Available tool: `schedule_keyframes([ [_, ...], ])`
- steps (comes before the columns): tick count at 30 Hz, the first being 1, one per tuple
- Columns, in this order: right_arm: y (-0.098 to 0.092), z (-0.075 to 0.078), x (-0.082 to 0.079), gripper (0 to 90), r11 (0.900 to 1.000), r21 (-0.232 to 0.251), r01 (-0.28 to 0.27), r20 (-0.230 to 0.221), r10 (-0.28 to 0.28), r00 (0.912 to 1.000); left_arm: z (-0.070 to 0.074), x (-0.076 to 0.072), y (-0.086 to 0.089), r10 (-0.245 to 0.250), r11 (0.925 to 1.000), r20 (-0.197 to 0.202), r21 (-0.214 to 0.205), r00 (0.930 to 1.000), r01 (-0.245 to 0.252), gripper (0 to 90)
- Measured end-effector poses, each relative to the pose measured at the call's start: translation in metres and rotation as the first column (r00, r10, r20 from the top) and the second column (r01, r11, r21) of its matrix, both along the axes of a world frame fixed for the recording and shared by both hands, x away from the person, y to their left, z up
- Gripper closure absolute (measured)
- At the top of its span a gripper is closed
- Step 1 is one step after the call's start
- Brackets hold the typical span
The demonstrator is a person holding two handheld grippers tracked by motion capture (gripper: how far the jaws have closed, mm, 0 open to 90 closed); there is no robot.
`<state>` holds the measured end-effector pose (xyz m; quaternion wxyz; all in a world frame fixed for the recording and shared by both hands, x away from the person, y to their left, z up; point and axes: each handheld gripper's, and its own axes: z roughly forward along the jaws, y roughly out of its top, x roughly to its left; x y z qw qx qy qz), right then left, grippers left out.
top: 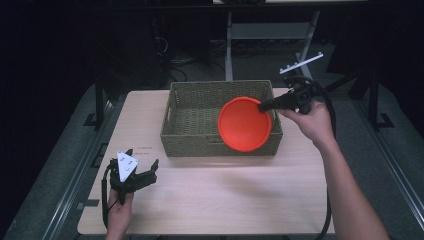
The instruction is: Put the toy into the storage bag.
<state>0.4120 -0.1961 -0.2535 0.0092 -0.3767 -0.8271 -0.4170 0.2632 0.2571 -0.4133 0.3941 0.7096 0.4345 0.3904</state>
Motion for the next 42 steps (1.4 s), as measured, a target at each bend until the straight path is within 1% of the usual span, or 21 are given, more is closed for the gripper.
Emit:
schedule_keyframes([
  [2,0.000,0.001,0.004,82.0,1.0000,-0.001,0.005,-0.002,-0.005,1.0000,0.000,0.000,0.000,-0.002,1.0000,-0.002,0.003,1.0000,0.002,12.8],
  [7,0.002,0.002,0.015,81.9,0.9999,-0.006,0.016,-0.011,-0.016,0.9998,0.001,-0.001,0.003,0.008,0.9999,0.003,-0.007,1.0000,-0.008,12.8],
  [13,0.002,0.004,0.025,81.9,0.9995,-0.005,0.032,-0.018,-0.032,0.9993,0.001,-0.001,0.003,0.006,0.9999,0.002,-0.011,1.0000,-0.006,12.8],
  [16,0.002,0.004,0.029,81.9,0.9992,-0.012,0.037,-0.015,-0.038,0.9992,0.001,-0.001,0.003,0.005,0.9999,0.001,-0.010,1.0000,-0.005,12.8],
  [23,0.002,0.004,0.038,81.9,0.9983,-0.003,0.059,-0.017,-0.059,0.9981,0.001,-0.001,0.004,0.008,0.9999,0.002,-0.013,1.0000,-0.008,12.8],
  [26,0.001,0.002,0.042,81.9,0.9977,0.003,0.067,-0.023,-0.067,0.9975,0.001,-0.001,0.003,0.010,0.9999,0.002,-0.014,0.9999,-0.010,12.8],
  [31,0.001,-0.001,0.047,81.9,0.9967,-0.001,0.081,-0.026,-0.081,0.9964,0.001,-0.001,0.003,0.009,0.9999,0.002,-0.012,1.0000,-0.009,12.8],
  [34,0.000,-0.002,0.049,81.9,0.9961,0.007,0.087,-0.026,-0.087,0.9958,0.001,-0.001,0.004,0.014,0.9998,0.003,-0.011,0.9999,-0.014,12.7],
  [42,0.002,0.003,0.057,81.9,0.9935,-0.001,0.114,-0.016,-0.114,0.9933,0.002,-0.001,0.005,0.016,0.9998,0.006,-0.013,0.9999,-0.016,12.8],
])
